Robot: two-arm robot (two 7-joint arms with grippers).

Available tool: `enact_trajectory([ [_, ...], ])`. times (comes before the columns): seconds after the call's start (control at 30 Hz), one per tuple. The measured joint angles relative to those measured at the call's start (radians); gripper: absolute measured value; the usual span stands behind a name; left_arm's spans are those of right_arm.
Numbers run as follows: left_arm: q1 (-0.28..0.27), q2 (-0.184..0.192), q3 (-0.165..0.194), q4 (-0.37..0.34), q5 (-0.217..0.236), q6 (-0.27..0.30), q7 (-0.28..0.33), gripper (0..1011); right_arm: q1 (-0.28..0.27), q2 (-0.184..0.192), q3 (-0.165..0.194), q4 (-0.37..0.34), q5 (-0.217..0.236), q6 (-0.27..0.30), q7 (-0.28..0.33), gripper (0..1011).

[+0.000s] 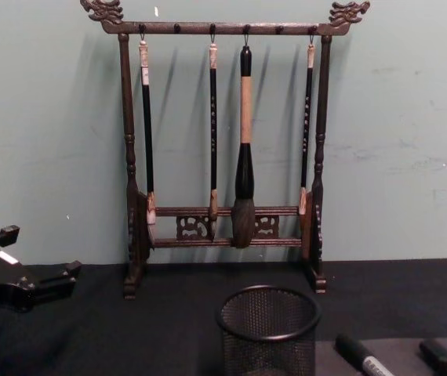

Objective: Pick up the water-based marker from the table and place it into the pen holder.

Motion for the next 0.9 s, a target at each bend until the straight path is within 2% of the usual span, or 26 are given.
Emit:
enact_trajectory([
  [0.53, 0.0, 0.0, 0.0, 0.0, 0.0, 0.0, 0.0, 1001, -0.004, -0.007, 0.011, -0.001, -0.015, -0.012, 0.011, 214],
  [0.9, 0.0, 0.0, 0.0, 0.0, 0.0, 0.0, 0.0, 1001, -0.011, -0.023, 0.048, -0.018, -0.026, -0.079, 0.035, 214],
])
